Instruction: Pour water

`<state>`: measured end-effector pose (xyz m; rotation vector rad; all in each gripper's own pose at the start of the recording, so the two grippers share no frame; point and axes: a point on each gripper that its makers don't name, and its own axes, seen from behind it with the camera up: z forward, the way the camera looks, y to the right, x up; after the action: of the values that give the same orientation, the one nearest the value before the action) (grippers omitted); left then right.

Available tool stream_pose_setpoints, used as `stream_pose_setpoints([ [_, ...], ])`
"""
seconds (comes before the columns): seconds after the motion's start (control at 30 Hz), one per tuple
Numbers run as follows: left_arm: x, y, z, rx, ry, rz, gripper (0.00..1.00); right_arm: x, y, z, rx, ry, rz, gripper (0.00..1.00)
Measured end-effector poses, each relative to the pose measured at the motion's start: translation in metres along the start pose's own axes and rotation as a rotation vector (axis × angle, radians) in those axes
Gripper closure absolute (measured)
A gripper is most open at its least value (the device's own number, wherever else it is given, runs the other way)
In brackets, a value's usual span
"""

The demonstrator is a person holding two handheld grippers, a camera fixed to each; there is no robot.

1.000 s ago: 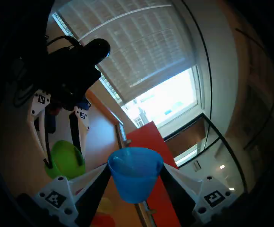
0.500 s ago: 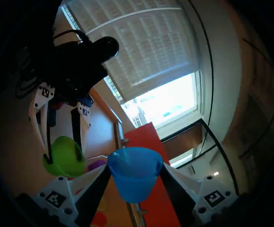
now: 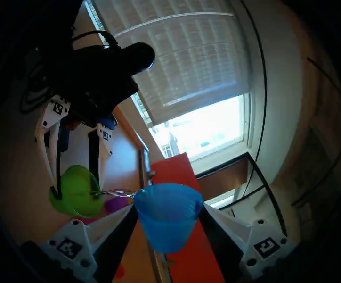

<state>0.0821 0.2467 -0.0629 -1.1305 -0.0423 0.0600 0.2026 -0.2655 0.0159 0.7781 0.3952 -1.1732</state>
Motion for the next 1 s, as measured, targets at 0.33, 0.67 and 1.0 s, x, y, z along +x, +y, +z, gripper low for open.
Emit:
stream_pose_setpoints([
  [0.33,0.0012,0.0003,0.0001,0.001,0.001,0.004,0.12,-0.0018,0.0046,-0.0008,-0.011,0.000,-0.033,0.10],
  [0.67,0.0019,-0.0005,0.0002,0.002,0.002,0.005,0.12,0.0000,0.0075,-0.0012,-0.018,-0.001,-0.069,0.10],
  [1.0,0.0030,-0.0009,-0.0004,0.003,0.002,0.007,0.12,0.0039,0.0073,-0.0011,-0.023,0.001,-0.112,0.10],
])
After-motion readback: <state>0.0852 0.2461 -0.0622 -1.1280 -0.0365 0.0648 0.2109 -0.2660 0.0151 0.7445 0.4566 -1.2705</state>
